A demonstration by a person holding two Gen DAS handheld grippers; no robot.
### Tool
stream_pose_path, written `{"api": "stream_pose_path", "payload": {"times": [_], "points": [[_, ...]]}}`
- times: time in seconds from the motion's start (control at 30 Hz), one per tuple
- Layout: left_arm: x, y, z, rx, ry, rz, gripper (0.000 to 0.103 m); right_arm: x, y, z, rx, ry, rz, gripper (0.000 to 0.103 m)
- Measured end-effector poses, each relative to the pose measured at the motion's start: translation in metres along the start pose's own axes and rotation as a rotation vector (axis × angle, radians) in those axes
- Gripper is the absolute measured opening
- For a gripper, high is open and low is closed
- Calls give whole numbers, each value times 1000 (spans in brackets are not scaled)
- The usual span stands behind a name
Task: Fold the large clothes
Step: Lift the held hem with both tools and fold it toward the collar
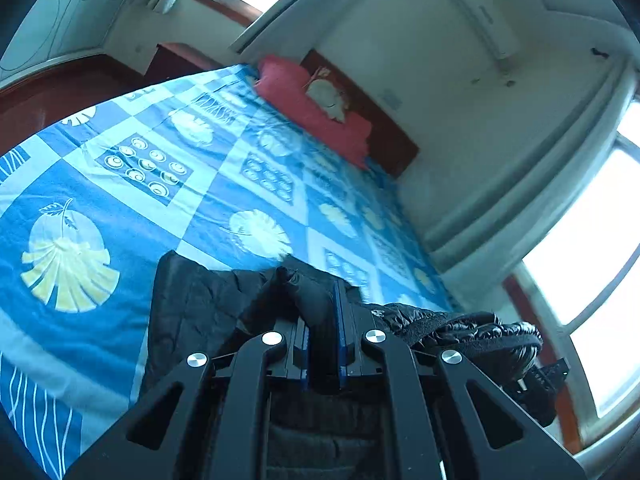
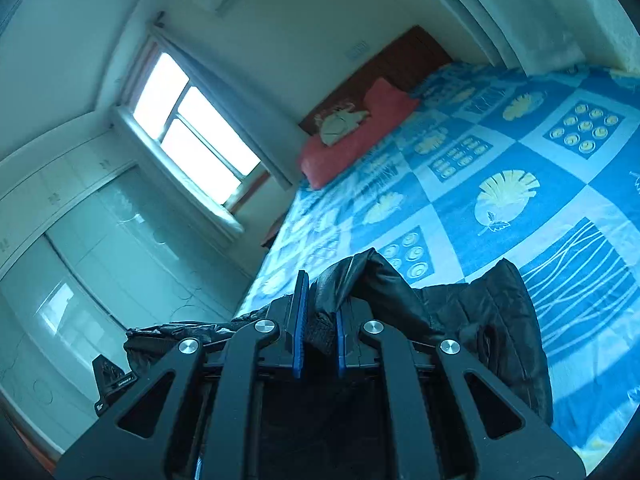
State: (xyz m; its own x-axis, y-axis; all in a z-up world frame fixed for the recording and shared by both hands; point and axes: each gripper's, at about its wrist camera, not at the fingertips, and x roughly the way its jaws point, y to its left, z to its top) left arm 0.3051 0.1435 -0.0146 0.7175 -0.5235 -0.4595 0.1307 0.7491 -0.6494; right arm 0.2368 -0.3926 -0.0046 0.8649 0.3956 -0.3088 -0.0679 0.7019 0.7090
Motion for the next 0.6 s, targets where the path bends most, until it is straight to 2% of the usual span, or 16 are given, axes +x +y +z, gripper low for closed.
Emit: {"api": "stream_pose_path", "payload": {"times": [0.13, 0.3, 0.47, 0.6], "points": [[60, 27, 9, -37, 61, 68, 10, 65, -43, 2, 63, 68, -85, 11], [120, 57, 7, -58, 121, 152, 10, 118, -83, -11, 94, 144, -173, 11], [147, 73, -1, -44, 150, 213, 10, 154, -112, -29, 70, 200, -267, 12], [157, 81, -10, -22, 152, 234, 11, 162, -122, -38, 66, 198, -266, 12]]}}
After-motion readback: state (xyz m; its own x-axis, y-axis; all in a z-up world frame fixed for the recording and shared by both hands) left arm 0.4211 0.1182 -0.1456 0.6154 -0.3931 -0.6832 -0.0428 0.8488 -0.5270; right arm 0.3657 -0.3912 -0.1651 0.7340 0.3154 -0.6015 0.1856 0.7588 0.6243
